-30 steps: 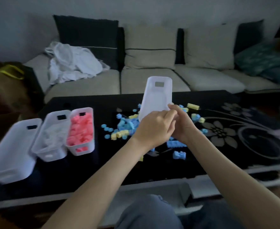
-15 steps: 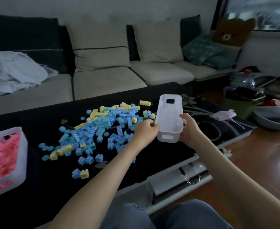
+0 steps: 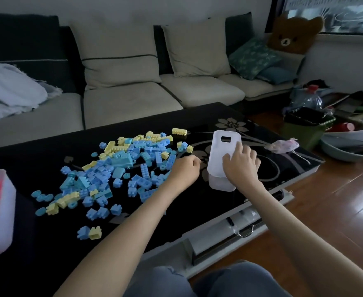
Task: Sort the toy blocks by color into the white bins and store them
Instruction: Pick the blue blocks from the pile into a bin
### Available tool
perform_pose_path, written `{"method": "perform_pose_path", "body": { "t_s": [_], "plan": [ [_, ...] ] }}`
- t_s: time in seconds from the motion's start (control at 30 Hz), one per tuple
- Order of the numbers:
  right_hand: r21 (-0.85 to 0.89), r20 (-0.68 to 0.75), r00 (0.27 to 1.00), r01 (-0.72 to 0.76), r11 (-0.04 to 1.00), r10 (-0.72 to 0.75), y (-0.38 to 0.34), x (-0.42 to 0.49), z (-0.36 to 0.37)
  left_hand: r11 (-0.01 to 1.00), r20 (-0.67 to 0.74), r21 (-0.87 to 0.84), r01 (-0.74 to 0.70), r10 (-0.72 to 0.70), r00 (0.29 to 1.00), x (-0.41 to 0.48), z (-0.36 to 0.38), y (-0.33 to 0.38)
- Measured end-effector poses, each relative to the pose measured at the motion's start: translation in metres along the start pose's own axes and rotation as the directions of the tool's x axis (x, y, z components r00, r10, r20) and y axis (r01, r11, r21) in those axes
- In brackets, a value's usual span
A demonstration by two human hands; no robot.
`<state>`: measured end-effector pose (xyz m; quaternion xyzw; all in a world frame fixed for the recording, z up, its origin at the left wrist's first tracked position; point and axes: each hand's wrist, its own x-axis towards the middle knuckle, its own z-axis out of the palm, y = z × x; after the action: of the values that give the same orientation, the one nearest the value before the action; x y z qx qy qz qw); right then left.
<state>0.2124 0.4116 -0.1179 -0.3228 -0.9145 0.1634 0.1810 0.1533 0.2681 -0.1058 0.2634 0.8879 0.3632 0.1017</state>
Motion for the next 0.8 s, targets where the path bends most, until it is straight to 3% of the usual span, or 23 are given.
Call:
{"method": "perform_pose_path", "body": {
  "t_s": [0.07, 0.13, 0.23, 0.33, 0.4, 0.47, 0.6, 0.8],
  "plan": [
    [-0.156, -0.07, 0.967, 0.231, 0.96, -0.244, -0.018, -0.01, 0.001, 0.999, -0.004, 0.042, -0.022, 0.022, 1.0, -0.005, -0.013, -0.008],
    [-0.12, -0.016, 0.899, 0.432, 0.894, -0.437, -0.041, -0.022, 0.0, 0.994, -0.004, 0.103, -0.021, 0.022, 1.0, -0.011, -0.026, -0.017],
    [-0.013, 0.139, 0.731, 0.676, 0.737, -0.668, -0.078, -0.042, 0.008, 0.977, -0.011, 0.213, 0.002, 0.0, 1.0, -0.026, -0.047, -0.032],
    [0.19, 0.446, 0.56, 0.703, 0.686, -0.698, -0.105, -0.055, 0.018, 0.952, 0.015, 0.3, 0.063, -0.071, 0.997, -0.044, -0.072, -0.062],
    [0.227, 0.612, 0.434, 0.704, 0.673, -0.661, -0.116, -0.061, 0.025, 0.954, 0.048, 0.284, 0.096, -0.114, 0.992, -0.06, -0.09, -0.086],
    [0.217, 0.712, 0.358, 0.706, 0.674, -0.604, -0.121, -0.068, 0.035, 0.964, 0.069, 0.239, 0.114, -0.134, 0.988, -0.075, -0.104, -0.107],
    [0.197, 0.709, 0.355, 0.731, 0.654, -0.61, -0.135, -0.077, 0.05, 0.964, -0.011, 0.239, 0.114, -0.114, 0.993, -0.106, -0.124, -0.143],
    [0.225, 0.59, 0.448, 0.707, 0.67, -0.671, -0.146, -0.085, 0.072, 0.964, -0.148, 0.239, 0.116, -0.082, 0.986, -0.137, -0.136, -0.179]
  ]
}}
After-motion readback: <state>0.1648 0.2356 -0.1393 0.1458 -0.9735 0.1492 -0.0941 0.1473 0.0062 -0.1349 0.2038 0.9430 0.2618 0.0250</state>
